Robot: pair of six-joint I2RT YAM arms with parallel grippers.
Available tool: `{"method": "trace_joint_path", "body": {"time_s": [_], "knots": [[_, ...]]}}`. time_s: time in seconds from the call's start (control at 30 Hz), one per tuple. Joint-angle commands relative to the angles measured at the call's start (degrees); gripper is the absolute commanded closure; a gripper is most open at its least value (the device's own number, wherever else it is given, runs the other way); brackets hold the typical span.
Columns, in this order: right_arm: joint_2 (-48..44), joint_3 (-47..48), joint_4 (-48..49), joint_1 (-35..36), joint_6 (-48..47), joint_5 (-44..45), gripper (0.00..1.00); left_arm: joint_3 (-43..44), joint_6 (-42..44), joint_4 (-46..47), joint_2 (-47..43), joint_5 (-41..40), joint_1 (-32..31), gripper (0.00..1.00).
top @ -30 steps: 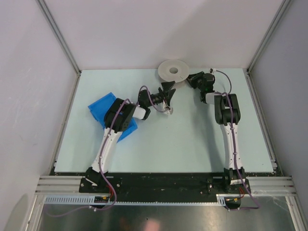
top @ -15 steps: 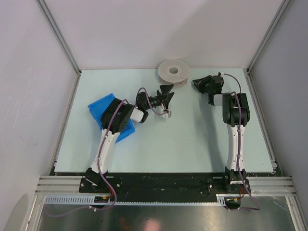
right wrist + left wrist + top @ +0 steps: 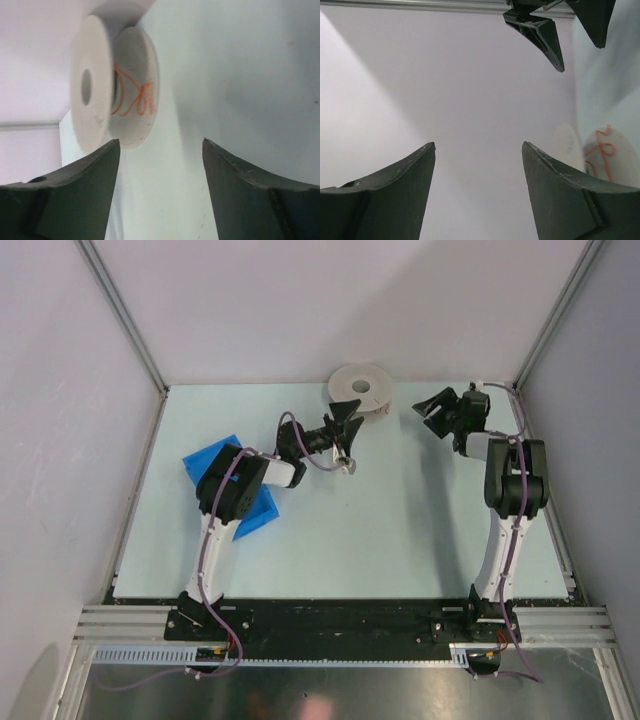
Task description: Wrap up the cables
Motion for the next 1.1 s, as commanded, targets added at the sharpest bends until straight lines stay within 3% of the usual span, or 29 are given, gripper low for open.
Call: {"method": "trace_joint_path", "body": {"time_s": [0.0,0.13,0.27,0.47,0.6,0.73,0.97,1.07], "knots": [[-12.29,-1.63,-3.11,-0.67,-8.85,-4.03,0.23,2.26,-3.00,10.99,-8.01,1.28,-0.71,0.25],[-20.86,-2.70,-8.40,-0.72,-15.90,-6.11,0.12,-1.90,-6.79,5.43,-16.07,-1.79,-0.87,0.20],[-28.88,-2.97,-15.05,-0.25,-24.82,-7.11,0.03,-8.74,-11.91,-9.69,-29.83,-7.35,-0.95,0.12],[-40.34,-3.23,-26.18,-0.30,-39.04,-6.81,0.01,-5.65,-28.81,-47.33,-45.39,-22.63,-1.87,0.01],[-46.71,-4.36,-34.11,-0.30,-46.73,-3.80,0.01,3.48,-47.00,-73.55,-48.61,-31.99,-2.03,0.00],[-53.37,-8.80,-37.38,0.43,-52.66,-0.80,0.01,11.99,-63.01,-95.98,-48.22,-33.23,0.02,0.01],[-62.37,-20.27,-39.40,1.15,-57.11,2.01,0.01,10.57,-85.52,-109.80,-49.43,-28.14,11.50,0.01],[-64.76,-24.35,-39.62,0.90,-57.73,1.98,0.01,8.83,-89.55,-112.12,-51.21,-30.94,14.57,0.01]]}}
